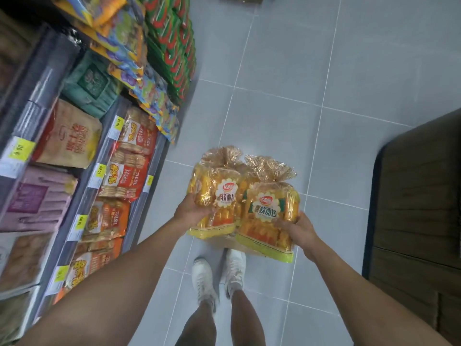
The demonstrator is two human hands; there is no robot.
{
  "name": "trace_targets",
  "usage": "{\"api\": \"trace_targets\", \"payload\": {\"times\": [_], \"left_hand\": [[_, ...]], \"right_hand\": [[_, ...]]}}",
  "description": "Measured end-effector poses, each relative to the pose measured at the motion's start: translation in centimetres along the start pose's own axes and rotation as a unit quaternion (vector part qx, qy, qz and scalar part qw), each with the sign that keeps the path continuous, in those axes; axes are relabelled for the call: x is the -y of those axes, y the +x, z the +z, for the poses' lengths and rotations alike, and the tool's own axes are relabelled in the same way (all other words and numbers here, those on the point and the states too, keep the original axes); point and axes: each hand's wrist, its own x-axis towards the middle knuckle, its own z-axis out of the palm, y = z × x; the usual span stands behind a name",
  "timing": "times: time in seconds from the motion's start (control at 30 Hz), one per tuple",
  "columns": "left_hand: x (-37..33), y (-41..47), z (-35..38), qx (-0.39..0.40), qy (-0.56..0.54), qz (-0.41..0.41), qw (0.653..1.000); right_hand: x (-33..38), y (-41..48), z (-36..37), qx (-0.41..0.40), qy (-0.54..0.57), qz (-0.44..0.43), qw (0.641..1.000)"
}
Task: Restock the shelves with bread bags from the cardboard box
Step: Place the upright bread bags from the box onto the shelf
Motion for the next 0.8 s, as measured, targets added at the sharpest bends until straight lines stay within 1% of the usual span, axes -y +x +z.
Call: {"api": "trace_targets", "payload": {"times": [0.07, 0.2, 0.3, 0.5, 0.6, 0.7, 0.8], "left_hand": [[-0.2, -1.6, -0.2, 0.001, -0.005, 0.003, 1.0], [-1.0, -5.4, -1.6, -0.023, -0.017, 0.007, 1.0], [-1.1, -7.5, -3.0, -0.042, -0.033, 0.023, 0.998], [-1.3, -12.2, -6.7, -0.099, -0.066, 0.078, 0.99], [-0.6, -14.7, -8.6, -0.12, -0.086, 0.107, 0.983], [0.9, -17.3, -11.0, -0.147, -0.103, 0.145, 0.973], [3.4, -20.4, -13.7, -0.19, -0.122, 0.161, 0.961]], "right_hand": [[0.5, -1.0, -0.2, 0.0, -0.004, 0.0, 1.0], [2.1, -3.2, -0.6, 0.0, -0.022, -0.009, 1.0], [3.7, -4.8, -0.5, 0.001, -0.042, -0.034, 0.999], [8.2, -8.1, 1.4, 0.006, -0.104, -0.102, 0.989], [10.1, -9.9, 2.5, 0.02, -0.12, -0.151, 0.981], [11.9, -11.9, 3.9, 0.025, -0.124, -0.198, 0.972], [13.6, -14.5, 5.7, 0.037, -0.135, -0.253, 0.957]]}}
